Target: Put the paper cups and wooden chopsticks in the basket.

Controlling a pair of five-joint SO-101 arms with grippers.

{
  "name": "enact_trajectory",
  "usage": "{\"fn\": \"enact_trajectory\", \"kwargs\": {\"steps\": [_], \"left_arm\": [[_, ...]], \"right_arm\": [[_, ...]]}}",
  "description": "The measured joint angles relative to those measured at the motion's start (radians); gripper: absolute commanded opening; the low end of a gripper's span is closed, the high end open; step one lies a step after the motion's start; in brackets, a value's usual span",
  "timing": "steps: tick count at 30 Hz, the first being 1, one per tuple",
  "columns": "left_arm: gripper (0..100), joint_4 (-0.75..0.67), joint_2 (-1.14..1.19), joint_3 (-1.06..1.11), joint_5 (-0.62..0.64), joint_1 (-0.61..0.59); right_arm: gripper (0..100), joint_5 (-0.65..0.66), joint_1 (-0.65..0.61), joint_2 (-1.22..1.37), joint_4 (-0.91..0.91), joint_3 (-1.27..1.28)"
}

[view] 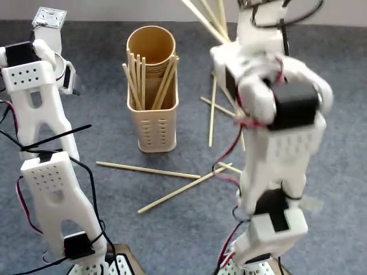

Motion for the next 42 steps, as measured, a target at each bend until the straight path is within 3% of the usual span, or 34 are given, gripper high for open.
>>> {"fn": "enact_trajectory", "kwargs": {"steps": [10,14,19,24,30,34,42], "left_arm": [[22,0.0,0.0,0.063,-0.003,0.0],[22,0.0,0.0,0.098,-0.026,-0.002],[22,-0.003,0.0,0.137,-0.031,-0.002],[22,0.002,-0.008,0.144,-0.031,0.0],[22,0.008,-0.172,0.253,-0.031,0.0],[22,0.008,-0.327,0.405,-0.031,0.0],[22,-0.094,-0.486,0.684,-0.031,0.0]], "right_arm": [[0.5,0.009,-0.02,-0.133,-0.003,0.417],[0.5,0.009,-0.114,-0.328,0.012,0.462],[0.5,0.009,-0.141,-0.519,-0.008,0.743],[0.5,0.009,-0.121,-0.658,-0.296,1.169],[0.5,0.009,-0.117,-0.755,-0.875,1.723],[0.5,0.008,-0.117,-0.761,-1.12,1.751],[0.5,0.011,-0.06,-0.769,-1.185,1.606]]}}
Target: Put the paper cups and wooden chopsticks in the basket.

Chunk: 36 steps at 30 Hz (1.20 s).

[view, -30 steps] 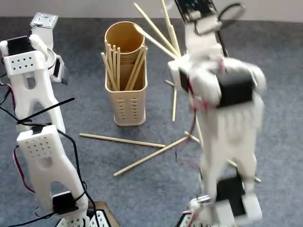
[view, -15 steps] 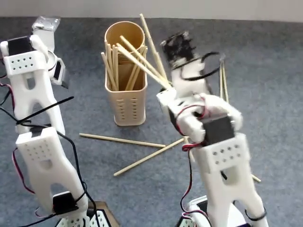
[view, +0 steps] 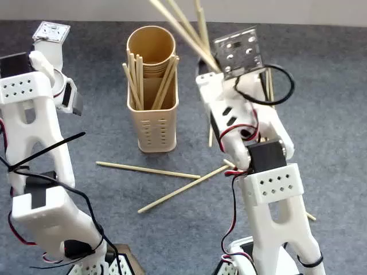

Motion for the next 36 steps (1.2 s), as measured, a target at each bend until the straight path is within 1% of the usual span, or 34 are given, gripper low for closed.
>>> {"fn": "enact_trajectory", "kwargs": {"steps": [2,5,10,13,19,25,30,36], "left_arm": [[22,-0.025,-0.018,0.052,0.0,0.0],[22,-0.058,-0.029,0.124,0.0,0.0],[22,-0.123,-0.029,0.198,0.0,-0.034],[22,-0.133,-0.029,0.206,0.0,-0.04],[22,-0.133,-0.029,0.206,0.0,-0.04],[22,-0.133,-0.029,0.21,0.0,-0.04],[22,-0.133,-0.029,0.221,0.0,-0.071],[22,-0.138,-0.029,0.221,0.0,-0.08]], "right_arm": [[0.5,-0.032,-0.006,0.0,-0.038,-0.031],[0.5,-0.074,-0.058,0.0,-0.112,-0.054],[0.5,-0.083,-0.18,0.0,-0.259,-0.054],[0.5,-0.083,-0.218,0.0,-0.319,-0.054],[0.5,-0.084,-0.224,0.04,-0.463,-0.061],[0.5,-0.198,-0.224,0.285,-0.598,-0.063],[0.5,-0.222,-0.224,0.48,-0.623,-0.061],[0.5,-0.226,-0.224,0.493,-0.624,-0.068]]}}
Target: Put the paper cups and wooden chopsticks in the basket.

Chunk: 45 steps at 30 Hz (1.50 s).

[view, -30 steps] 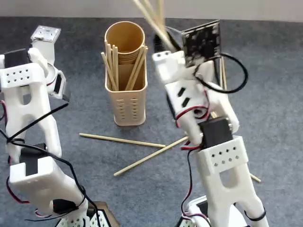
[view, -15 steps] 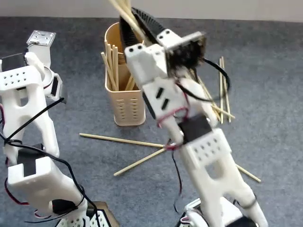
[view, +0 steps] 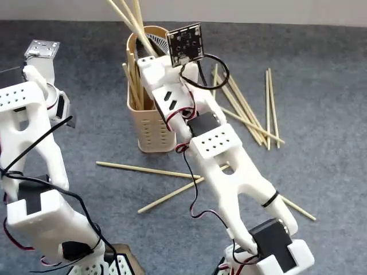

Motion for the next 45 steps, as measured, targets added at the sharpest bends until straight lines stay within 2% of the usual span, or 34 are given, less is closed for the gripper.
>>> {"fn": "enact_trajectory", "kwargs": {"steps": [8,10,14,16,22,28,30,33,34,36,39,45], "left_arm": [[22,0.0,0.0,0.003,0.0,-0.002],[22,0.0,0.0,0.003,0.0,-0.003],[22,0.0,0.0,0.003,0.0,-0.003],[22,0.0,0.0,0.003,0.0,-0.003],[22,0.0,0.0,0.003,0.0,-0.003],[22,0.0,0.0,0.003,0.0,-0.003],[22,0.0,0.0,0.003,-0.012,-0.003],[22,0.0,0.0,0.003,-0.029,-0.003],[22,0.0,0.0,0.003,-0.031,-0.003],[22,0.0,0.0,0.003,-0.031,-0.003],[22,0.0,0.0,0.003,-0.031,-0.003],[22,0.0,0.0,0.003,-0.031,-0.011]], "right_arm": [[1.5,0.014,-0.046,-0.052,0.035,-0.003],[5.8,0.017,-0.046,-0.058,0.043,-0.003],[21.3,0.018,-0.048,-0.061,0.046,-0.003],[25.2,0.018,-0.038,-0.061,0.052,-0.003],[25.2,0.018,0.011,-0.061,0.201,-0.003],[25.2,0.018,0.049,-0.143,0.249,-0.003],[21.7,0.018,0.077,-0.206,0.279,0.005],[3.1,0.018,0.152,-0.316,0.356,0.041],[0.0,0.018,0.186,-0.351,0.391,0.057],[2.7,0.018,0.258,-0.417,0.471,0.104],[0.3,0.038,0.351,-0.483,0.572,0.199],[0.4,0.132,0.385,-0.493,0.641,0.423]]}}
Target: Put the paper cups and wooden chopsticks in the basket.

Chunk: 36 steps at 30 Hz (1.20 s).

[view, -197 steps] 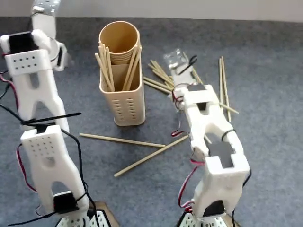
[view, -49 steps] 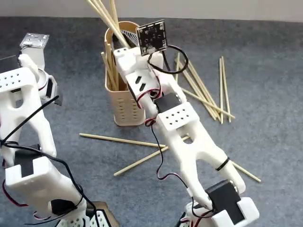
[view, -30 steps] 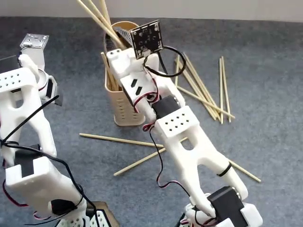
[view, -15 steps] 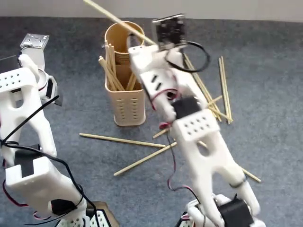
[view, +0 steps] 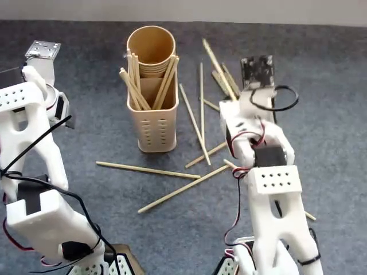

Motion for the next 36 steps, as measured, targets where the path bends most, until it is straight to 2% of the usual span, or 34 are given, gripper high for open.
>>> {"fn": "enact_trajectory", "kwargs": {"steps": [4,8,15,19,23,28,32,36], "left_arm": [[22,0.0,0.0,0.0,-0.023,-0.026],[22,0.0,0.0,0.0,-0.063,-0.058],[22,-0.021,0.0,0.0,-0.069,-0.071],[22,-0.028,0.0,0.0,-0.069,-0.071],[22,-0.028,0.0,0.0,-0.069,-0.071],[22,-0.028,0.0,0.0,-0.069,-0.071],[22,-0.028,0.0,0.0,-0.069,-0.071],[22,-0.054,0.0,0.003,-0.069,-0.071]], "right_arm": [[0.8,0.048,0.006,0.104,0.026,0.031],[1.5,0.183,-0.003,0.287,0.143,0.011],[21.7,0.239,-0.04,0.514,0.284,-0.12],[25.8,0.288,-0.071,0.552,0.35,-0.152],[25.8,0.292,-0.103,0.552,0.37,-0.189],[25.8,0.209,-0.183,0.605,0.327,-0.284],[25.8,0.173,-0.21,0.733,0.212,-0.368],[25.6,0.166,-0.221,0.901,0.176,-0.519]]}}
